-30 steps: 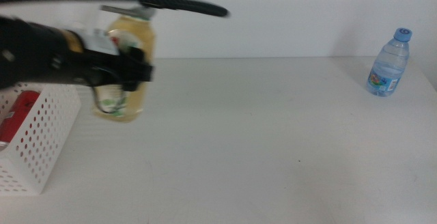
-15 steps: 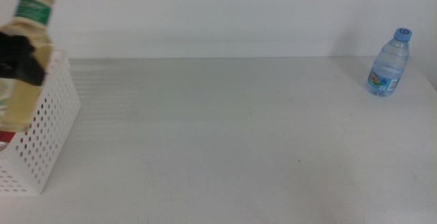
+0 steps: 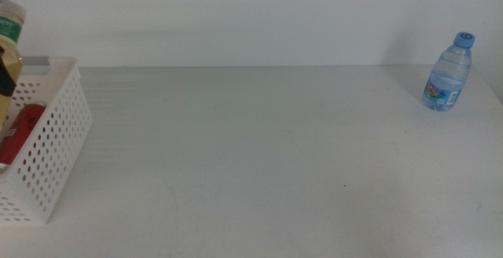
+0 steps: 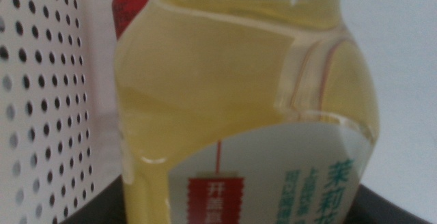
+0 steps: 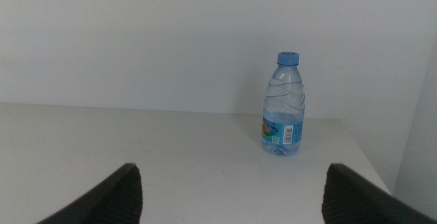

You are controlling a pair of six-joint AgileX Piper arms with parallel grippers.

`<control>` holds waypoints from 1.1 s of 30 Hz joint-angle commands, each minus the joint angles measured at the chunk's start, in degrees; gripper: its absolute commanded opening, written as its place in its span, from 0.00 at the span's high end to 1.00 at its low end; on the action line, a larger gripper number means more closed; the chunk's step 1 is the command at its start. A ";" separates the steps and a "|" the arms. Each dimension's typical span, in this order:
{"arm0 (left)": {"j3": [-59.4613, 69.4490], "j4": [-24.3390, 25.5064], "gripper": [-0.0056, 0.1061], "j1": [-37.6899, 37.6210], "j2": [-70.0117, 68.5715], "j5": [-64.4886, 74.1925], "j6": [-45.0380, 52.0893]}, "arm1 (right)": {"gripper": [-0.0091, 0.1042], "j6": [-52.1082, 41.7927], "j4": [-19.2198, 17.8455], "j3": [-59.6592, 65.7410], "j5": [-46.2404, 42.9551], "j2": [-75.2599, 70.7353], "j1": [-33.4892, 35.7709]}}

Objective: Use arms to grab the bottles and put them into the dustbin to the left of the table.

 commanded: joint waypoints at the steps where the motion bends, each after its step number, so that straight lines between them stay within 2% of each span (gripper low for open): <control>1: -4.17 -2.19 0.82 0.30 -1.06 3.42 0.25 | 0.24 -0.57 -0.54 -0.43 -4.33 -1.62 -0.17; 10: -4.84 -0.03 0.84 0.36 4.25 3.42 0.19 | 0.24 -0.57 -0.54 -0.43 -4.33 -1.62 -0.17; 18: -1.53 1.71 0.84 0.36 3.07 3.42 -1.28 | 0.24 -0.57 -0.54 -0.43 -4.33 -1.62 -0.17; 33: 0.56 1.83 0.84 0.36 2.40 3.47 -4.86 | 0.24 -0.57 -0.54 -0.43 -4.33 -1.62 -0.17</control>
